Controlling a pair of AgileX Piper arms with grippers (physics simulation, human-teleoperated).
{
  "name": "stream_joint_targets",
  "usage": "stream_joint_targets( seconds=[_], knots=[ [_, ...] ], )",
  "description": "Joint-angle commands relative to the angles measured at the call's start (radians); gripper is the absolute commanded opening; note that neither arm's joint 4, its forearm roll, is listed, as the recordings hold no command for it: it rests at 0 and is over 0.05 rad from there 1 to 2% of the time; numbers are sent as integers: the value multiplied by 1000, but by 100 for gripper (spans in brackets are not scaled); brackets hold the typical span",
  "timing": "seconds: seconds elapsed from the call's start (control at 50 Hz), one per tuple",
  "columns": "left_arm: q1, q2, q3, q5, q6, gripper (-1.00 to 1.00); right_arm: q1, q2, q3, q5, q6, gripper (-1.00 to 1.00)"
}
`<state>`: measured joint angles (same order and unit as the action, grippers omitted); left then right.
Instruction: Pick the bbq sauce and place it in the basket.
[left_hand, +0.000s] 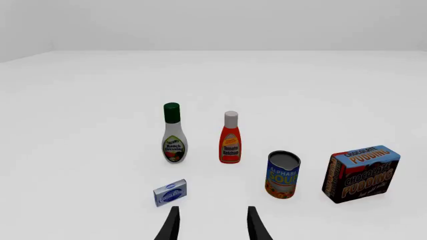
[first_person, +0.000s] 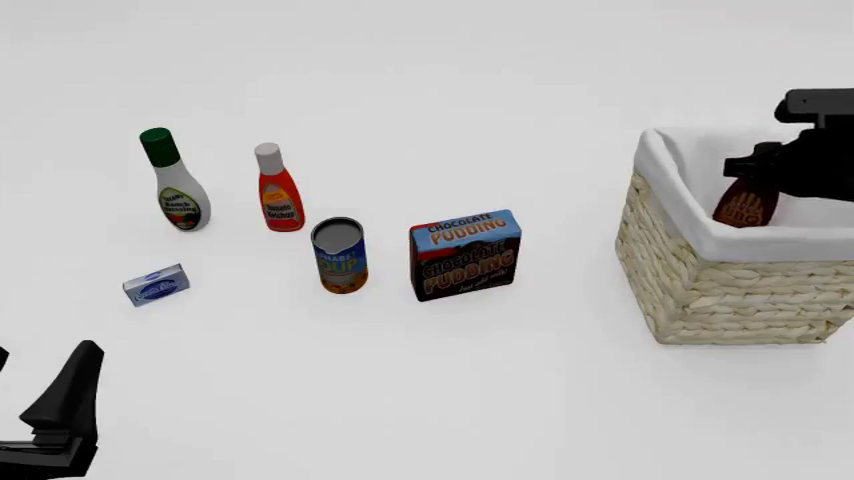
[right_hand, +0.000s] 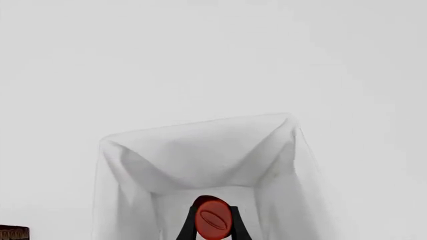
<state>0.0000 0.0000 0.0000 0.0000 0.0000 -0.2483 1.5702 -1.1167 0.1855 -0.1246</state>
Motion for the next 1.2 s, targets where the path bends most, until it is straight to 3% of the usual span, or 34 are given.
stream_joint_targets(
  seconds=[0.02,0.44,0.46,1.2],
  knots=[
    [0,0,0,0,0,100,5,43,-6,-27,10,-100],
    [0,0,0,0,0,100,-4,92,-10,-45,-3,-100],
    [0,0,0,0,0,100,-3,92,-10,-45,-3,100],
    [0,0,0,0,0,100,18,-13,-69,50,-18,100]
  ],
)
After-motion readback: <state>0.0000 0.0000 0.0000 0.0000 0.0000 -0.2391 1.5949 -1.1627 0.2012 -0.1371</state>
